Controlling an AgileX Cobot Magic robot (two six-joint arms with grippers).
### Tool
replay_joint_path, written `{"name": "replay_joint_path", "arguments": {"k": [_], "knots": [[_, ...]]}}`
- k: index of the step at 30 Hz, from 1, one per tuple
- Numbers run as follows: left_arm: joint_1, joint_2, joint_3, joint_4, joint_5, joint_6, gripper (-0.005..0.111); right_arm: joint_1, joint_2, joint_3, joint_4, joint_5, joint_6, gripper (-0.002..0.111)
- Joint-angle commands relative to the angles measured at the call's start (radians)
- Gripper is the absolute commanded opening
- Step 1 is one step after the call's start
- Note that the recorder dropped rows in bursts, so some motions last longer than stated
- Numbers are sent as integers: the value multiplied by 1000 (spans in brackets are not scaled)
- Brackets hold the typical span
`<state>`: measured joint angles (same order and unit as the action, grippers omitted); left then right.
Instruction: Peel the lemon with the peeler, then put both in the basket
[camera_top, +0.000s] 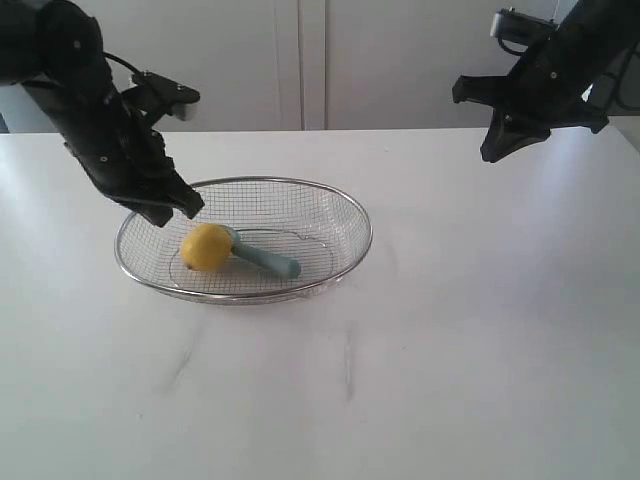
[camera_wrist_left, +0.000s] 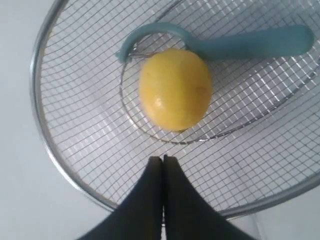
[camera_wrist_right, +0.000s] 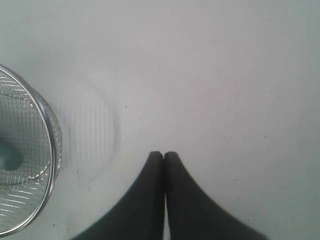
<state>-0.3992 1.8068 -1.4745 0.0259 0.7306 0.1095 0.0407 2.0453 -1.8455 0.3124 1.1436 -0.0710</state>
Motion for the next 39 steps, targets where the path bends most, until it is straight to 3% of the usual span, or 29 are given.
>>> {"name": "replay_joint_path", "arguments": {"k": [1,10,33,39], "knots": [[52,-33,-4,5,67,-87,0,-6,-11,-7,0,-3,0,0],[137,-48,-4,5,142,-120,0,-6,-11,-7,0,-3,0,0],[138,-48,-4,11,128,-120,0,-6,-11,-7,-2,24,0,0],[138,-48,-4,11,128,-120,0,-6,-11,-7,-90,77,2,0]]}}
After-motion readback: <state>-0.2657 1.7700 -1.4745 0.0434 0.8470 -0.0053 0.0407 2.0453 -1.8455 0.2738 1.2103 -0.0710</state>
